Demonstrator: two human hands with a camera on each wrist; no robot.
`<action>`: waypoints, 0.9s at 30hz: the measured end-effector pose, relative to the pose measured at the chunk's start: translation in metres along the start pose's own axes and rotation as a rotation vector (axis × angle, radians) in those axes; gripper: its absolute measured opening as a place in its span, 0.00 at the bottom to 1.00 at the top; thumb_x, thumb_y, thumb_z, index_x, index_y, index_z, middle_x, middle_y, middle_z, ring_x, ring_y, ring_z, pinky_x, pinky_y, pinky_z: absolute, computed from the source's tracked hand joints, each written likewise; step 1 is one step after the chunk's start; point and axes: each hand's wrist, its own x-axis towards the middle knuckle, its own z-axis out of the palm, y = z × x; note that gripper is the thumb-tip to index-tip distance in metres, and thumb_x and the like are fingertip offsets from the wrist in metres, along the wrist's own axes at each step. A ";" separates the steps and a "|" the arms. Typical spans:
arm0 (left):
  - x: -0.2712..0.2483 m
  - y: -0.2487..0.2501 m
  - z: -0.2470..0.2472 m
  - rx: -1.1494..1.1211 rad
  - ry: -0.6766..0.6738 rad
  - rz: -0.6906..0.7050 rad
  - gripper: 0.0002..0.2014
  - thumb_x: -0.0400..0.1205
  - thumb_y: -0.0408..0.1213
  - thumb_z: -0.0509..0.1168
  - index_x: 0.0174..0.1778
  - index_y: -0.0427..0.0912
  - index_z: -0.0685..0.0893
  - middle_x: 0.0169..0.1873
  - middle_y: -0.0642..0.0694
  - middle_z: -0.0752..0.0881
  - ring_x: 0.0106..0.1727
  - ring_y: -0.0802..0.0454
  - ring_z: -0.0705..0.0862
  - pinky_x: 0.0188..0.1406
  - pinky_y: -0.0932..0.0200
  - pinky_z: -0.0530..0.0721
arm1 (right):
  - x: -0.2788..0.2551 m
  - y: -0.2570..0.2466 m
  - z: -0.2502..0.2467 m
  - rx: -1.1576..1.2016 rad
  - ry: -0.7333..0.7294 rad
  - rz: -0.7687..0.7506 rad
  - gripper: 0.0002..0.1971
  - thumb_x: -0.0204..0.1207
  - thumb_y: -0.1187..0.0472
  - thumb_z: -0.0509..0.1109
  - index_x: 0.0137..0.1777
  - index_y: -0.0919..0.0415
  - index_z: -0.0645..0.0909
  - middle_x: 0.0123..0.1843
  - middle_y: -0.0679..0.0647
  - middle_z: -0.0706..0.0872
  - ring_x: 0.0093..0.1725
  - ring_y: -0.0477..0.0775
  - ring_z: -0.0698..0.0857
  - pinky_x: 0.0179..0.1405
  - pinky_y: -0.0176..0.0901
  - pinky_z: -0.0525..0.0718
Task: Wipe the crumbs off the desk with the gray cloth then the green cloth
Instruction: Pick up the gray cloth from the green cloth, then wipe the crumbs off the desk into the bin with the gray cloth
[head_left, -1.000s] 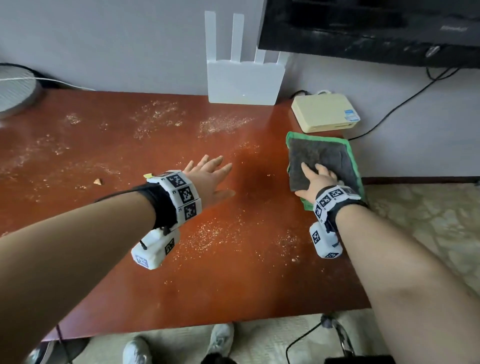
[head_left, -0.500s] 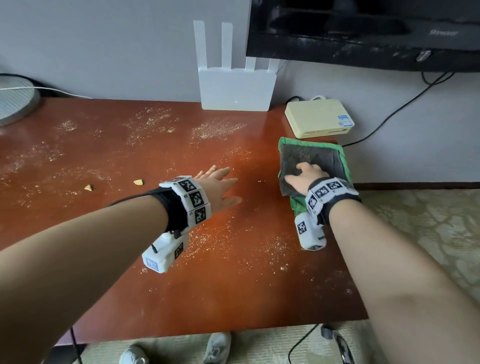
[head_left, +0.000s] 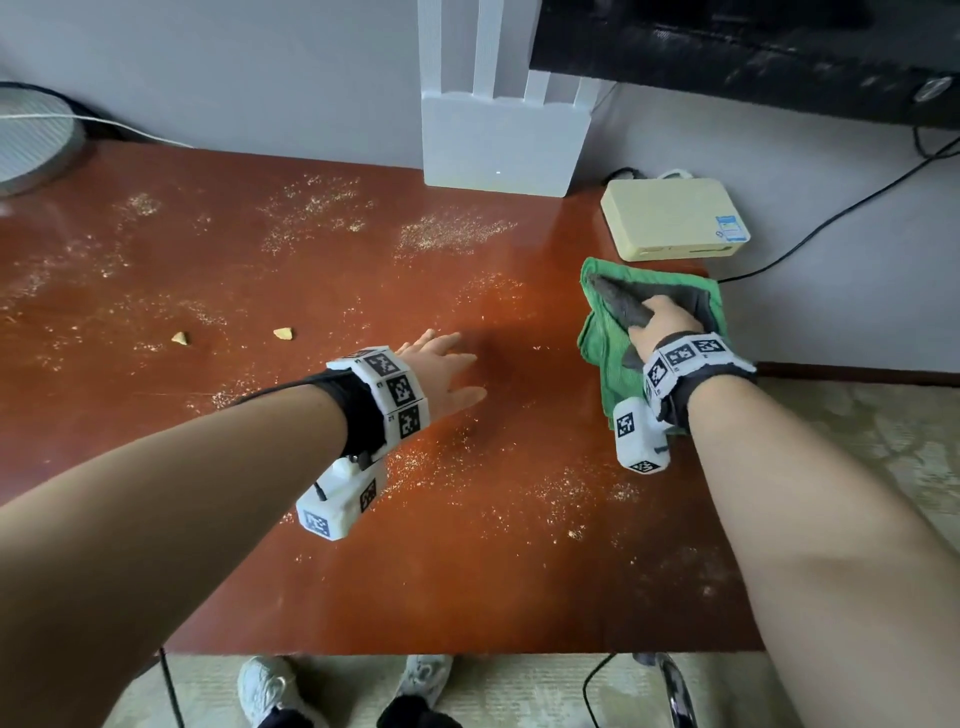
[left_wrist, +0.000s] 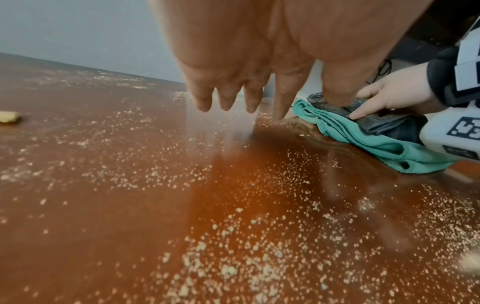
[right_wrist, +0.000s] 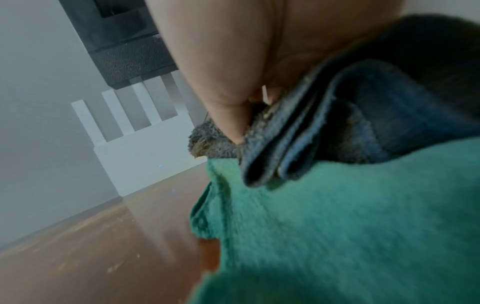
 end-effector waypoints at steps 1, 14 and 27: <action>-0.001 0.001 -0.003 -0.005 0.003 0.001 0.30 0.83 0.59 0.48 0.82 0.54 0.53 0.83 0.51 0.45 0.83 0.47 0.42 0.81 0.39 0.49 | -0.001 0.000 0.001 -0.018 0.012 -0.014 0.17 0.82 0.60 0.58 0.69 0.59 0.73 0.60 0.65 0.84 0.60 0.68 0.82 0.57 0.51 0.78; -0.013 0.015 -0.021 0.055 0.022 0.041 0.30 0.84 0.58 0.48 0.81 0.54 0.55 0.83 0.51 0.47 0.83 0.45 0.44 0.81 0.39 0.51 | -0.029 0.033 -0.044 0.314 0.224 -0.178 0.18 0.81 0.63 0.61 0.70 0.58 0.76 0.65 0.66 0.80 0.62 0.65 0.80 0.62 0.46 0.75; -0.019 0.049 0.040 0.137 -0.031 0.134 0.32 0.84 0.58 0.50 0.82 0.52 0.51 0.83 0.49 0.45 0.83 0.41 0.44 0.80 0.37 0.52 | -0.187 0.125 0.028 -0.083 0.007 -0.204 0.24 0.80 0.53 0.63 0.77 0.47 0.68 0.72 0.57 0.67 0.71 0.64 0.70 0.72 0.53 0.70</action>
